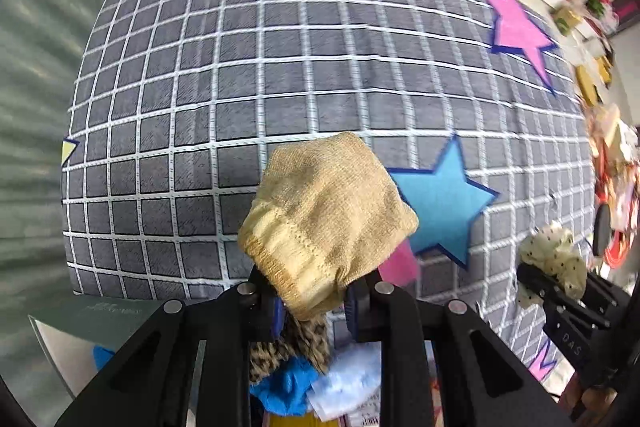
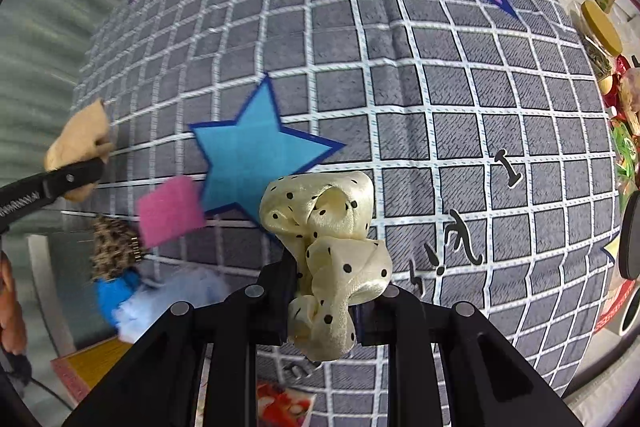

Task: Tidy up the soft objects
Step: 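Carry the beige knit and polka-dot scrunchie over the white box with both tools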

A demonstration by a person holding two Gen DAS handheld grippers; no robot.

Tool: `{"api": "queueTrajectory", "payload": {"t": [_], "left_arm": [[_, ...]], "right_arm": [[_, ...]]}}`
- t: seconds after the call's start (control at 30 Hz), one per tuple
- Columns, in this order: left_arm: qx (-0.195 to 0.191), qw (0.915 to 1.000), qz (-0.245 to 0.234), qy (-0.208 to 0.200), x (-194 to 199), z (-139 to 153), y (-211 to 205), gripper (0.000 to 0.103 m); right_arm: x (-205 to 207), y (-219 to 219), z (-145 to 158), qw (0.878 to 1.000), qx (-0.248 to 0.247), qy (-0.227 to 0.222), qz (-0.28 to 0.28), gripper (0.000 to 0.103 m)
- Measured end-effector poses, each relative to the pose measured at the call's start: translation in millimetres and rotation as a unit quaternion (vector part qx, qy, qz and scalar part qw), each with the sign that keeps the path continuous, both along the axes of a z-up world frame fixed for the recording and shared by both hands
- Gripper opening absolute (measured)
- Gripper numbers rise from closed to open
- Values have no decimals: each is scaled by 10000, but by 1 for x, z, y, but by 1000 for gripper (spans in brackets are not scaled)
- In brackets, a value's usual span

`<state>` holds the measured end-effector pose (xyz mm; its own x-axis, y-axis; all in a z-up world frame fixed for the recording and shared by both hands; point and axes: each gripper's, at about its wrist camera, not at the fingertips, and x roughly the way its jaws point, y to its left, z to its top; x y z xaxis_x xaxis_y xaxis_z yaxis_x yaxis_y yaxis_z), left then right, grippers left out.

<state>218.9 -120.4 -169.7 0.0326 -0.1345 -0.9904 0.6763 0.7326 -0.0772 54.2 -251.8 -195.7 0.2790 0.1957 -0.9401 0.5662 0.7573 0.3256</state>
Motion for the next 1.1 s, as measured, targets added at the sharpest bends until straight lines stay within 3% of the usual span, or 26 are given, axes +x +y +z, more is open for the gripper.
{"api": "queueTrajectory", "payload": {"t": [0.2, 0.43, 0.67, 1.1], "left_arm": [[-168, 9967, -748, -248, -49, 29, -7, 25], [-383, 9940, -1012, -171, -87, 52, 17, 25], [-534, 9876, -1437, -348, -125, 81, 49, 25], [-694, 9785, -1914, -326, -186, 102, 119, 25]], "right_arm": [[-25, 8, 24, 9998, -65, -93, -148, 23], [-44, 38, 53, 9994, -14, -298, -161, 23], [-64, 78, 78, 9988, -14, -433, -219, 23], [-131, 143, 91, 9991, -22, -310, -286, 23]]}}
